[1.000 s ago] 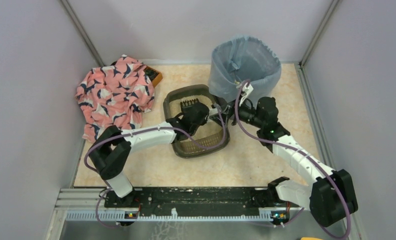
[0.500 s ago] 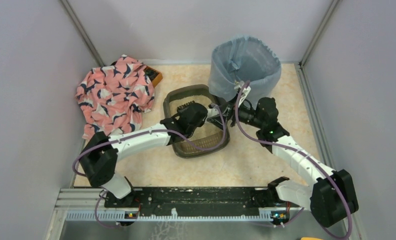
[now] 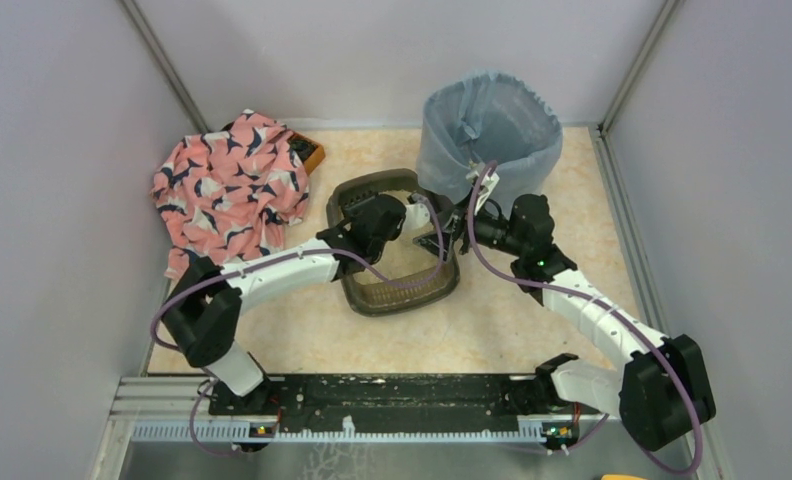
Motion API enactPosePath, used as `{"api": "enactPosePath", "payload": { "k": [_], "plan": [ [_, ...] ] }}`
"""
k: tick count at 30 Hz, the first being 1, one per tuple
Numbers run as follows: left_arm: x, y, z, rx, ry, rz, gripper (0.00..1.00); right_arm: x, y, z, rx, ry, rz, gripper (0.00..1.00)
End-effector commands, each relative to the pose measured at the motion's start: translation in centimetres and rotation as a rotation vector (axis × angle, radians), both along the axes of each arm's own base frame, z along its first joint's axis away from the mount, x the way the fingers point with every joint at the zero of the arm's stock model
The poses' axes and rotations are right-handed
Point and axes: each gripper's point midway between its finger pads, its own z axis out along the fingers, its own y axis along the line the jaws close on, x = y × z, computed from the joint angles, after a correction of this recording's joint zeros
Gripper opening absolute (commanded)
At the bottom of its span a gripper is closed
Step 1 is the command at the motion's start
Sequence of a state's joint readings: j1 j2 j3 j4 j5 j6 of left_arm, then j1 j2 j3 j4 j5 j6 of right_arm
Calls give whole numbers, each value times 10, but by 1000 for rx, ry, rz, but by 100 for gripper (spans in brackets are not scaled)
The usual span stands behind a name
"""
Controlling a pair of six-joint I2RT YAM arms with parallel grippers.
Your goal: Clean the litter box
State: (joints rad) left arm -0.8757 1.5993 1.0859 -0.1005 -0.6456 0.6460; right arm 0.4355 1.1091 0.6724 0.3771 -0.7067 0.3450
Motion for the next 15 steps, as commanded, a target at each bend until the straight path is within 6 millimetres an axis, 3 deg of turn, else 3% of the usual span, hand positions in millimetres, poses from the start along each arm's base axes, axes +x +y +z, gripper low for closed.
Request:
{"api": "enactPosePath", "payload": {
  "k": [1, 4, 15],
  "plan": [
    [9, -4, -19, -21, 87, 4, 0, -1, 4, 22, 33, -77, 24, 85],
    [3, -15, -24, -66, 168, -9, 0, 0, 4, 20, 29, -74, 19, 85],
    [-10, -42, 11, -359, 377, 238, 0, 1, 5, 17, 29, -68, 20, 85]
  ]
}}
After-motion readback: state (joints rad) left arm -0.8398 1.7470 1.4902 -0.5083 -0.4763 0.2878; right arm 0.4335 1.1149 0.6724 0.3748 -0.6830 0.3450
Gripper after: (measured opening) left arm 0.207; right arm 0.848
